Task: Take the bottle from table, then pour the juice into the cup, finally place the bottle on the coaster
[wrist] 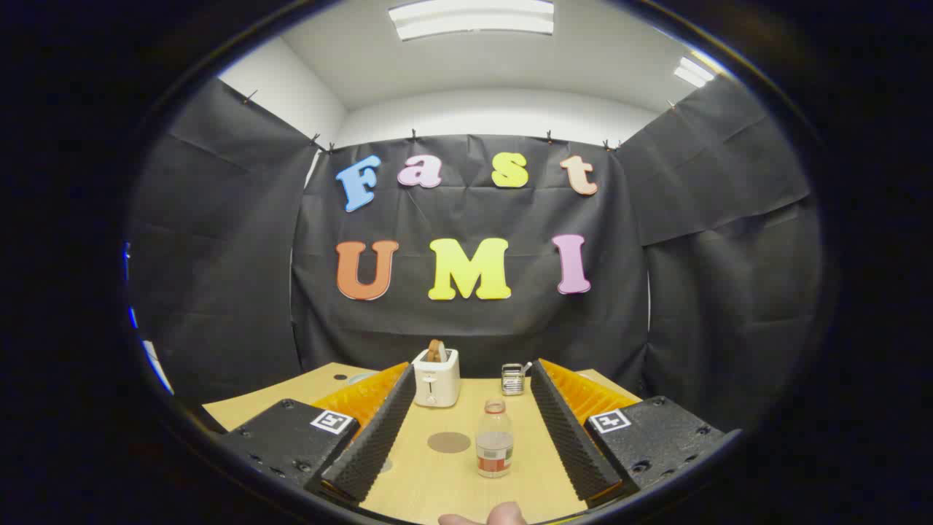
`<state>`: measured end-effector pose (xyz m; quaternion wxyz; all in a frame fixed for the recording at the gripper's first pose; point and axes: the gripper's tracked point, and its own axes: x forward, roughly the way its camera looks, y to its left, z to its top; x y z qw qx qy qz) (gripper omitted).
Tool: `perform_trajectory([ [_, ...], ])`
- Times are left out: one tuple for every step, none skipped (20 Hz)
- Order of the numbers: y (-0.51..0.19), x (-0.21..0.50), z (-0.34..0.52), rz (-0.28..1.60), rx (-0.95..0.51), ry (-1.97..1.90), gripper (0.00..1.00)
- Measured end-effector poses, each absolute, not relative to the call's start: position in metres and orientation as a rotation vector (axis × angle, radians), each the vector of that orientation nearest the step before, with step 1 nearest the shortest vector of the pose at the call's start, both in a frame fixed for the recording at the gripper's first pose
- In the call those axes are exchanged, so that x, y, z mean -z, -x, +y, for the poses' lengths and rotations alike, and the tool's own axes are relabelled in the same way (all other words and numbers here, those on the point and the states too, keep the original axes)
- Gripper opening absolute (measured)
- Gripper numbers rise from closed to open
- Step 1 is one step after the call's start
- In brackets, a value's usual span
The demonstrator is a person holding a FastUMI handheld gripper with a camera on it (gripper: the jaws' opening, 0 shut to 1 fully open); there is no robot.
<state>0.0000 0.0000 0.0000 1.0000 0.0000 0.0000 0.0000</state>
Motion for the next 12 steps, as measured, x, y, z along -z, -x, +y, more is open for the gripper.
perform_trajectory([
  [0.0006,0.0006,-0.0007,0.001,0.002,0.0,1.0],
  [0.0002,0.0004,-0.0007,0.001,0.002,0.0,1.0],
  [-0.0002,0.0017,-0.0017,0.002,0.004,-0.002,1.0],
  [-0.0006,0.0025,-0.002,0.006,0.004,-0.001,1.0],
  [-0.0006,0.0043,-0.0026,0.011,0.005,0.0,1.0],
  [-0.0002,0.0049,-0.0036,0.013,0.006,0.0,1.0],
  [-0.0007,0.0059,-0.0049,0.015,0.008,0.001,1.0],
  [-0.0012,0.0067,-0.0056,0.017,0.009,-0.001,1.0],
  [-0.0015,0.0069,-0.0061,0.018,0.011,-0.001,1.0],
  [-0.0011,0.0064,-0.0068,0.018,0.012,0.0,1.0],
  [-0.0008,0.0061,-0.0077,0.016,0.014,0.0,1.0],
  [-0.0002,0.005,-0.008,0.016,0.014,0.0,1.0],
])
